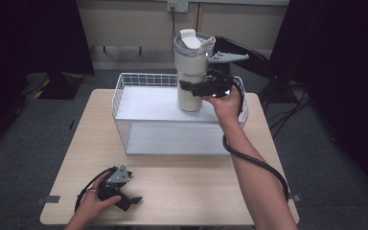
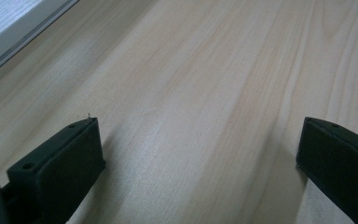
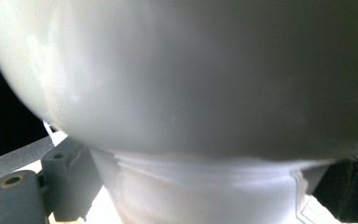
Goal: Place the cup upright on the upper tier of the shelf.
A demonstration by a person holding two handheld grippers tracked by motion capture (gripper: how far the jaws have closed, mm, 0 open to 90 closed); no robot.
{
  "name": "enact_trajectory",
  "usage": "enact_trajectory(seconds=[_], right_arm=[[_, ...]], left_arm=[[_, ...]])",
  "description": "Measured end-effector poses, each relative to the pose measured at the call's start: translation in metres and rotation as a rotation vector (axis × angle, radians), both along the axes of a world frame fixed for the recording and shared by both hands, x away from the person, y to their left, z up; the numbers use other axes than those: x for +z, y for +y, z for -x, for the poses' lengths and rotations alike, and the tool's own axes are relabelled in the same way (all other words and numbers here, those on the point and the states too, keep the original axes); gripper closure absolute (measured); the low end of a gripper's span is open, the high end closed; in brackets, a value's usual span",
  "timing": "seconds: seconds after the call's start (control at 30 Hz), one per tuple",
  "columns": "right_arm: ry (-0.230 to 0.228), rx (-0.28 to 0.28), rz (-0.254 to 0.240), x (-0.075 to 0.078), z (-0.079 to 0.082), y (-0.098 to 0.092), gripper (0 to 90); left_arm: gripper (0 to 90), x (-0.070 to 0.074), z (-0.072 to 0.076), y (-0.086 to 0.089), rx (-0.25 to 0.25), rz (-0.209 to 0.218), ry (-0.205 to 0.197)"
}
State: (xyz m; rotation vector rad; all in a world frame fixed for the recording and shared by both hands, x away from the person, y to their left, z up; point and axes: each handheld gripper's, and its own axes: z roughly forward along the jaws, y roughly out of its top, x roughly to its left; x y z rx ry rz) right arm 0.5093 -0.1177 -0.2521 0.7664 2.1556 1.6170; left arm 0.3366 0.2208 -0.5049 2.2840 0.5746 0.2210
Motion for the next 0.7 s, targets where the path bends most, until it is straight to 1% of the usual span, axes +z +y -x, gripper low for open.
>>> enact_trajectory(seconds=[0.33,0.5,0.53,0.7], right_arm=[[0.001,-0.002,0.001,-0.006,-0.002,-0.001,10.1],[0.003,0.007,0.011,-0.01,-0.002,0.002,10.1],[-0.004,0.008,0.008,-0.011,-0.001,0.002,10.1],[-0.007,0.016,0.014,-0.011,-0.002,0.002,10.0]], left_arm=[[0.0,0.0,0.0,0.0,0.0,0.0,0.0],[0.0,0.0,0.0,0.0,0.0,0.0,0.0],[0.0,0.0,0.0,0.0,0.0,0.0,0.0],[0.0,0.0,0.0,0.0,0.0,0.0,0.0]])
